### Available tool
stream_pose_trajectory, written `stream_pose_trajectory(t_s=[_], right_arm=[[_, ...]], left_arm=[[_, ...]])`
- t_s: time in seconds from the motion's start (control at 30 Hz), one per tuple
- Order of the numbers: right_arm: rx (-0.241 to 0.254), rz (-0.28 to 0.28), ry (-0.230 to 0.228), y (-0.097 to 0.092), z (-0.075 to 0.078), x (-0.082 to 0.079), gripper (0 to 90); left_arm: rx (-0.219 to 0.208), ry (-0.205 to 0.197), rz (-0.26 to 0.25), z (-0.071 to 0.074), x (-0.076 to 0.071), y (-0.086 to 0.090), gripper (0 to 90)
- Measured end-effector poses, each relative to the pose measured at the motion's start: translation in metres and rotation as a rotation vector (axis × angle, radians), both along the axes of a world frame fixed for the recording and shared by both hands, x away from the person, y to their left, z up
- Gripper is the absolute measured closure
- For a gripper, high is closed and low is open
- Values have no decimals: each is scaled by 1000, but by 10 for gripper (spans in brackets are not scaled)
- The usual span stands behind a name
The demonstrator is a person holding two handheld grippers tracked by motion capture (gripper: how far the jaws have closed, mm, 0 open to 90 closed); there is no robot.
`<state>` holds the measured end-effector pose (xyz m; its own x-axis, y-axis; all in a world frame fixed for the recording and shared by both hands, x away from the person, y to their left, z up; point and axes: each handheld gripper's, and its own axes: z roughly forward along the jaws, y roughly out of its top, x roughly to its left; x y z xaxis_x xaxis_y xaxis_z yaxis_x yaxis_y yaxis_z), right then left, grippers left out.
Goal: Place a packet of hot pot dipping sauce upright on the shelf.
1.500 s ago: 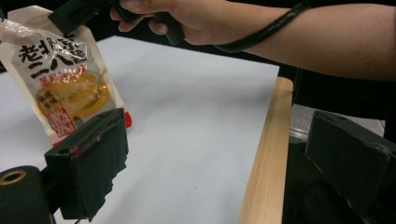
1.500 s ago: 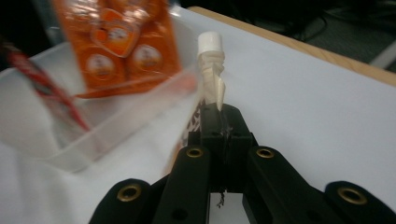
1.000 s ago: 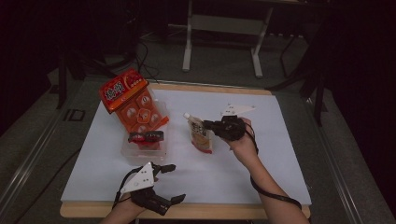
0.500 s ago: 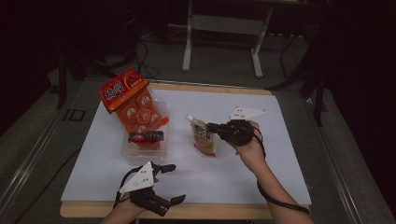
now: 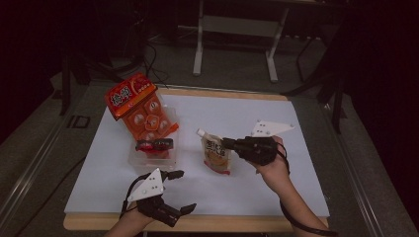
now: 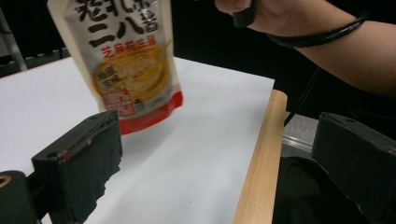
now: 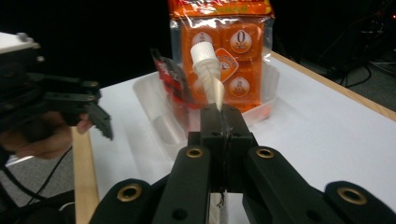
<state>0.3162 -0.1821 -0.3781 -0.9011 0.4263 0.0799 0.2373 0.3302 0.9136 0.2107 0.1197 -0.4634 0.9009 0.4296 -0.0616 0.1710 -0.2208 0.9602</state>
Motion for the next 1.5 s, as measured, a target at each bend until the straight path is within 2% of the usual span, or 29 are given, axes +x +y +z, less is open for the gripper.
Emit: stream_pose_trajectory(t_s=[0.23,0.57,0.73,0.97,1.03,1.1,1.23,1.27,1.3,1.33,1.37,1.4,1.47,1.5], right_arm=[[24,37,-6,-4,7,-17,900],[44,85,-24,-7,16,-41,900],[73,127,-27,-10,21,-56,900],[85,176,-16,-9,15,-74,899],[90,190,-9,-8,13,-78,899],[87,200,-9,-7,11,-82,899],[83,213,-2,-5,9,-85,899],[83,213,-2,-5,9,-85,899],[74,220,0,-3,8,-87,899],[75,220,-1,-3,8,-87,899],[77,222,0,-3,8,-86,899],[73,220,-2,-3,8,-86,899],[69,212,-3,-3,6,-85,899],[68,210,1,-4,5,-85,899]], left_arm=[[-5,13,-10,4,3,0,24],[-12,0,-39,10,5,-2,25],[-23,-2,-44,12,7,-3,28],[-41,-14,-62,20,12,-7,59],[-57,-11,-85,23,13,-7,62],[-58,-21,-93,26,14,-8,132],[-60,-19,-122,31,15,-11,160],[-60,-19,-122,31,15,-11,199],[-57,-37,-156,34,15,-15,257],[-52,-52,-158,35,15,-16,331],[-55,-69,-156,35,14,-17,360],[-61,-70,-167,36,15,-17,362],[-78,-59,-184,37,16,-18,431],[-73,-61,-191,37,17,-18,461]])
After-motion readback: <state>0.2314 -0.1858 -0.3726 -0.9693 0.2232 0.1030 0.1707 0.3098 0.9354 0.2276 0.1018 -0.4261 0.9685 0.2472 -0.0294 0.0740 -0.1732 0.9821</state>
